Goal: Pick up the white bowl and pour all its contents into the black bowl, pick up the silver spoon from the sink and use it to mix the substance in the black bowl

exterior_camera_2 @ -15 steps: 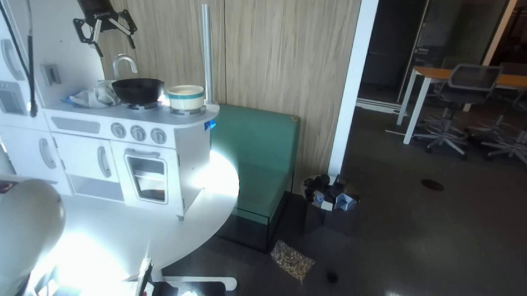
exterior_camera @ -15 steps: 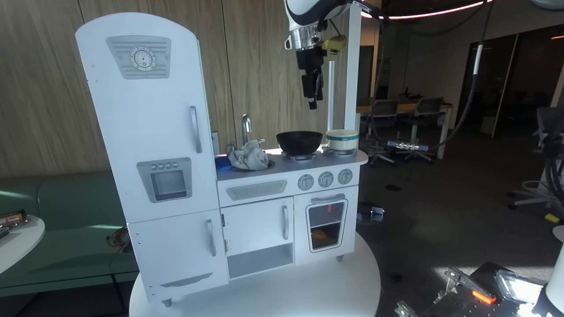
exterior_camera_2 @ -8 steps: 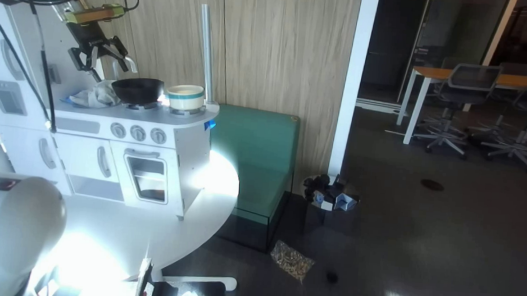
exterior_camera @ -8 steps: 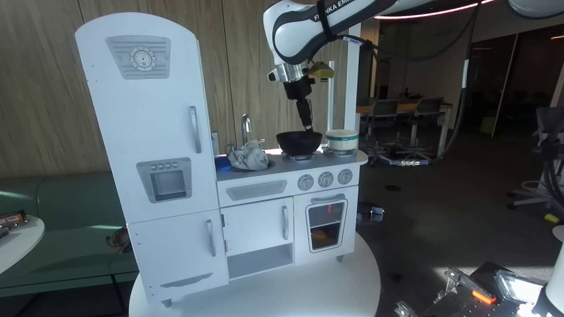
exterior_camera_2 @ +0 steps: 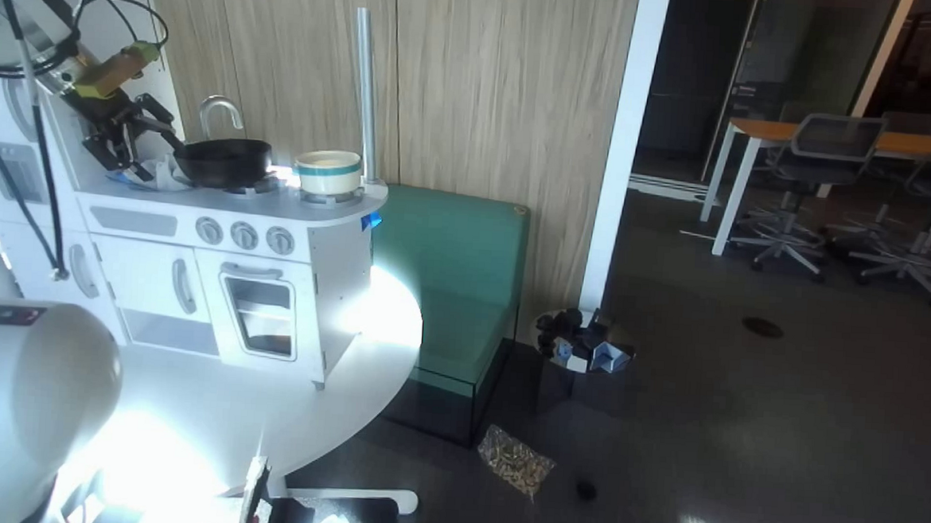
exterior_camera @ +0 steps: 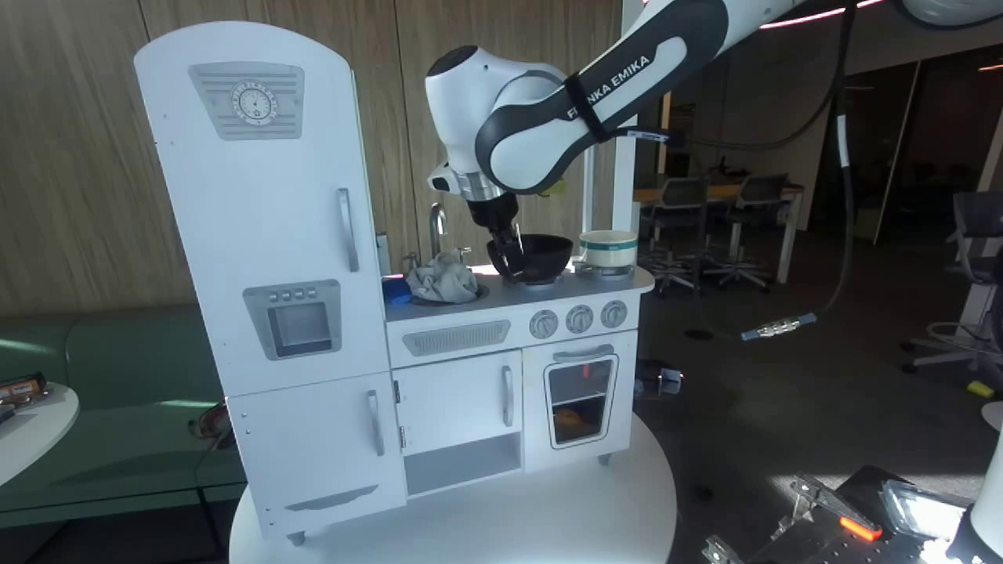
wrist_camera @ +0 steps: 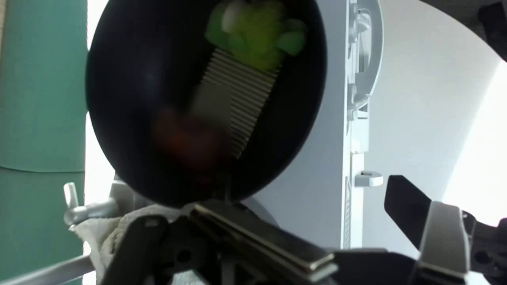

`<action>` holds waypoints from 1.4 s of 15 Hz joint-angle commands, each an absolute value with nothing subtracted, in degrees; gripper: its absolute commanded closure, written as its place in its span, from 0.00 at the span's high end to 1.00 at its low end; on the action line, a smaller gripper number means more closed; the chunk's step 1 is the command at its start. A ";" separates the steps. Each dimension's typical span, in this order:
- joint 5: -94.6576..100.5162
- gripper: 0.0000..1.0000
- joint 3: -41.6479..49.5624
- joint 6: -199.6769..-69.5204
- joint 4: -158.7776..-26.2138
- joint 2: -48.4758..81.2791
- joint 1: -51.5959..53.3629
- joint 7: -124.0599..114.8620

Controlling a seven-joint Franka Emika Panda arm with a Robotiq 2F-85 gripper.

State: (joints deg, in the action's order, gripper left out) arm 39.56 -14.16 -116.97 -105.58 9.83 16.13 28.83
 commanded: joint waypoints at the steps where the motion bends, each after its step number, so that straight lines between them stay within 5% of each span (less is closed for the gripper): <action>1: 49.32 1.00 -15.11 -118.19 -105.88 6.80 18.19 25.55; 14: 46.18 1.00 -15.89 -122.68 -108.33 0.87 16.74 20.40; 21: 41.29 1.00 -14.98 -152.62 -108.45 9.18 14.44 23.86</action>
State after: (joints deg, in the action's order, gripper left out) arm 45.23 -15.14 -143.25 -109.88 5.97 15.82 20.32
